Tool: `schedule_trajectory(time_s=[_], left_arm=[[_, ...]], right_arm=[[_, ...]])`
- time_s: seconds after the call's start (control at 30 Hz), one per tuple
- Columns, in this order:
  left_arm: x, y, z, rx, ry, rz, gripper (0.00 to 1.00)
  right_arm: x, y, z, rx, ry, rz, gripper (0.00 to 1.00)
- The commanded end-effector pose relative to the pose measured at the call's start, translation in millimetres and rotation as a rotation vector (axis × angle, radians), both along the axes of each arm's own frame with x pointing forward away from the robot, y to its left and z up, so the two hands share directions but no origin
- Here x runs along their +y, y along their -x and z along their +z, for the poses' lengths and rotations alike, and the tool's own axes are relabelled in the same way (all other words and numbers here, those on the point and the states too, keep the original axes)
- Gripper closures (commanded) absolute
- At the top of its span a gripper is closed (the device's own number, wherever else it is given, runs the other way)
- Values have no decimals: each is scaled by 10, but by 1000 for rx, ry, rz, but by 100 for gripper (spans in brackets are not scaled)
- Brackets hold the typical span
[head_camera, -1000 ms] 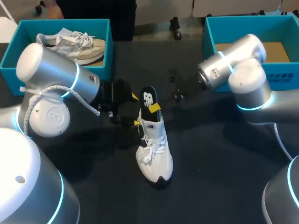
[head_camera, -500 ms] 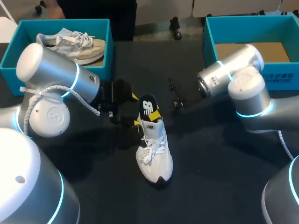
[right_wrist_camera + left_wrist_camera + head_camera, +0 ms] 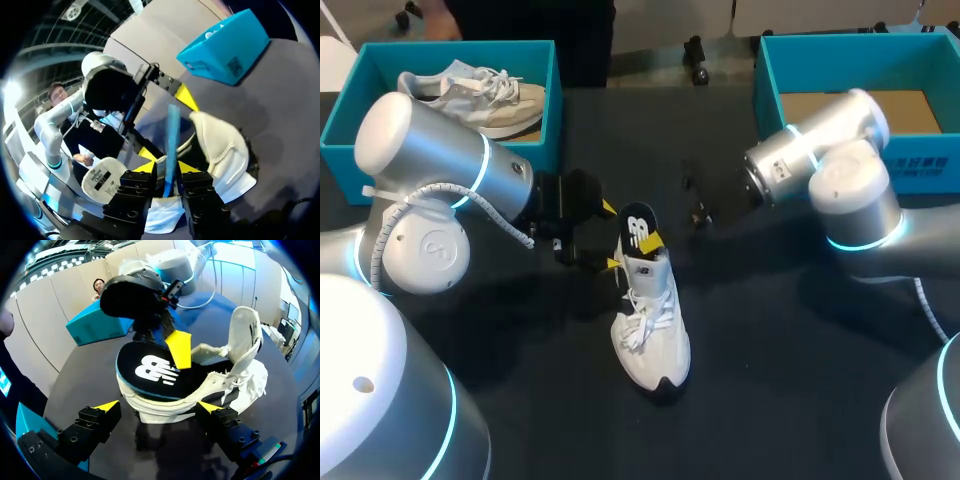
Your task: Take the shoe out of the shoebox, open the shoe tongue, remove and reinsert the insole, then place the shoe into the shoebox
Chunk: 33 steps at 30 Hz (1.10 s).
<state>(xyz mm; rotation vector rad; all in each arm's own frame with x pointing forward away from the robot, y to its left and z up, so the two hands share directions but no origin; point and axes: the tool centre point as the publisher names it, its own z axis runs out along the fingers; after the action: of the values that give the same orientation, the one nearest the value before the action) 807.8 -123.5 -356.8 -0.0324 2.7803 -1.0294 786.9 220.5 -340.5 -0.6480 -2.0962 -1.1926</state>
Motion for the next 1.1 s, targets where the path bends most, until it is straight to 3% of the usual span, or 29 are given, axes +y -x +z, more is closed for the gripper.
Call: schedule_trajectory(time_s=[0.03, 0.23, 0.33, 0.7, 1.0, 1.07, 1.1], left_arm=[[-13, 0, -13, -2, -1, 1, 0], [-13, 0, -13, -2, -1, 1, 0], [-13, 0, -13, -2, -1, 1, 0], [-13, 0, -13, -2, -1, 1, 0], [-13, 0, -13, -2, -1, 1, 0], [-13, 0, -13, -2, -1, 1, 0], [-13, 0, -13, -2, -1, 1, 0]], right_arm=[[4, -100, 54, -12, 13, 19, 74], [46, -187, 17, -19, 5, 44, 79], [59, -172, 2, -12, -2, 47, 100], [57, 106, -88, 50, -12, 32, 100], [85, 130, -94, 77, 3, 37, 100], [45, 130, -78, 64, 5, 28, 72], [37, 124, -60, 59, 9, 26, 71]])
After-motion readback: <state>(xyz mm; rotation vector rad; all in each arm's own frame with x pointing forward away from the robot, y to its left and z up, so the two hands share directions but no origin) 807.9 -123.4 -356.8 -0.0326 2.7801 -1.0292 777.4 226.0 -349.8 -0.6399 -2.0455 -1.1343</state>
